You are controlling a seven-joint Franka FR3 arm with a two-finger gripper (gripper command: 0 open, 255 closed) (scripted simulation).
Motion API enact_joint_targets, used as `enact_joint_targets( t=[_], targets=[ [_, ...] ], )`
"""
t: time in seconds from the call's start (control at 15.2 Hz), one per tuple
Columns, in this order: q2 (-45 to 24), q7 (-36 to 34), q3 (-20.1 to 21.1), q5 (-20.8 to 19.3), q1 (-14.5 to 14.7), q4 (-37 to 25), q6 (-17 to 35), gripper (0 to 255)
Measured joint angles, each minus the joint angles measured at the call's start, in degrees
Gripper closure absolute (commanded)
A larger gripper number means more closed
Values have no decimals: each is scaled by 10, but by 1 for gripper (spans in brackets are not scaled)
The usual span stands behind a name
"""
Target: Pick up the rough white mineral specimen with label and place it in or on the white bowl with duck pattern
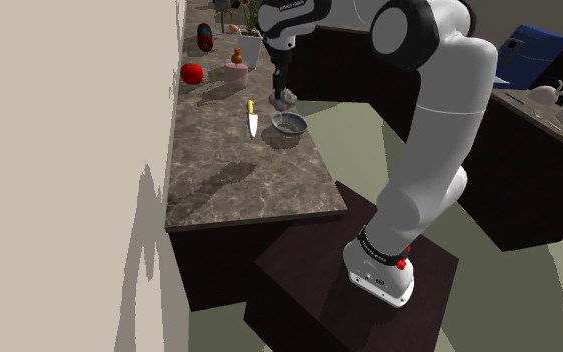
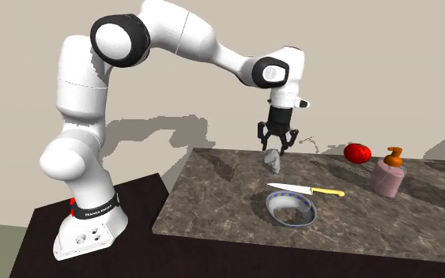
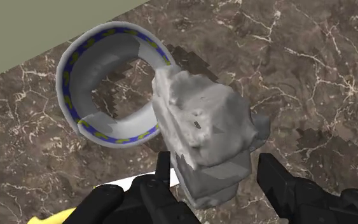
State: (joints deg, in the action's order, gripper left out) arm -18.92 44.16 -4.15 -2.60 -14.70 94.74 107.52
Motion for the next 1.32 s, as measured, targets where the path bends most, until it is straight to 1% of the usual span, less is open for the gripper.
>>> enact_joint_targets(
  t=[0.46, 0.53, 0.73, 1.32],
  targets=[
    [-84, 75, -21, 9, -53, -134, -46, 255],
    [-92, 79, -22, 10, -56, -145, -48, 255],
    [-105, 84, -23, 11, -60, -147, -38, 255],
    [-122, 81, -22, 12, -60, -103, 23, 255]
  ],
)
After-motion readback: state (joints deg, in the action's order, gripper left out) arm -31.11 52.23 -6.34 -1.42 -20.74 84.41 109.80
